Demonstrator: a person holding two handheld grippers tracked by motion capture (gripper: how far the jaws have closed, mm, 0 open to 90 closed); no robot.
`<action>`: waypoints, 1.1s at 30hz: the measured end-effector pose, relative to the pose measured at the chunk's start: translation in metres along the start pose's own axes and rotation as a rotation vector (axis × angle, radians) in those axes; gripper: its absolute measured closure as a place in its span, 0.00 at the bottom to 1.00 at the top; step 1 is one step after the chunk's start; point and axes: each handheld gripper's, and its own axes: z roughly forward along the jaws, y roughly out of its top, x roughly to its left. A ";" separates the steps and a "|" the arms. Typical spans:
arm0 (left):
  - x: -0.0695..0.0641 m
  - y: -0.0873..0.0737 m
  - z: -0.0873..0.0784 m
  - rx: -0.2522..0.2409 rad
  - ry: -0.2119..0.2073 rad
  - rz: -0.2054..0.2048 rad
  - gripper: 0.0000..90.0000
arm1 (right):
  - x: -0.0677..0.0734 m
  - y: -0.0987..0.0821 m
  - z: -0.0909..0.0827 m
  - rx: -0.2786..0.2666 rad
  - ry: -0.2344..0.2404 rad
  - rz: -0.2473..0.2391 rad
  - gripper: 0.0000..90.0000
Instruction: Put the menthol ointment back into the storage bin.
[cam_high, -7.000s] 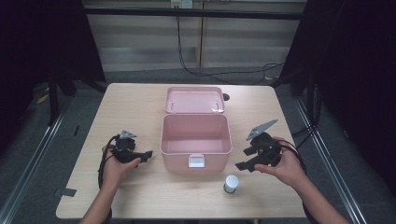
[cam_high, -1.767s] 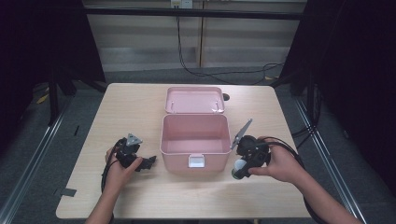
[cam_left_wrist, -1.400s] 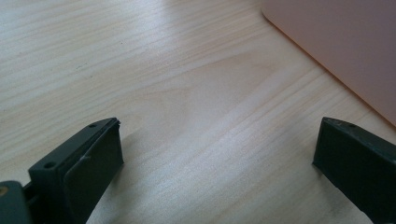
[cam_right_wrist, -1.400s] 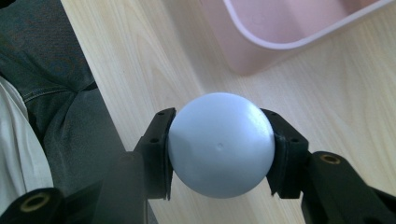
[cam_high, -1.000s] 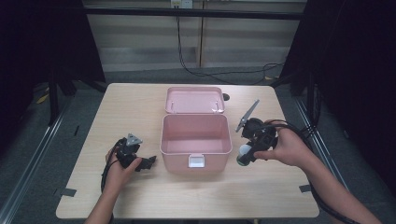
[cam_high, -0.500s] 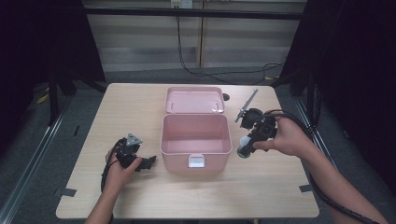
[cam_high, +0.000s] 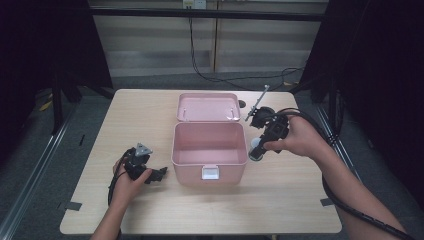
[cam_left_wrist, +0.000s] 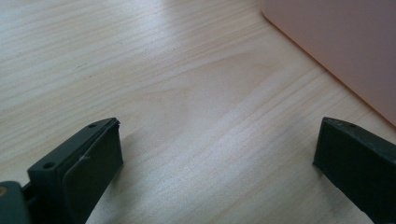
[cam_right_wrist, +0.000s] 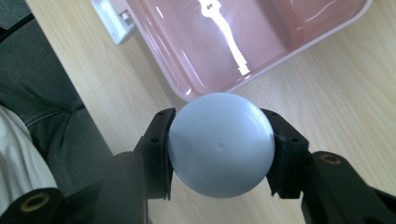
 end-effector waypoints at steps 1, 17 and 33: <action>0.000 0.000 0.000 0.000 0.000 0.000 0.01 | 0.000 0.002 0.000 -0.001 0.001 0.006 0.56; 0.000 0.000 0.000 0.000 0.000 0.001 0.01 | -0.006 0.031 0.012 0.012 0.006 0.028 0.56; 0.000 0.000 0.000 0.000 0.000 0.000 0.01 | -0.013 0.059 0.025 0.001 -0.005 0.068 0.56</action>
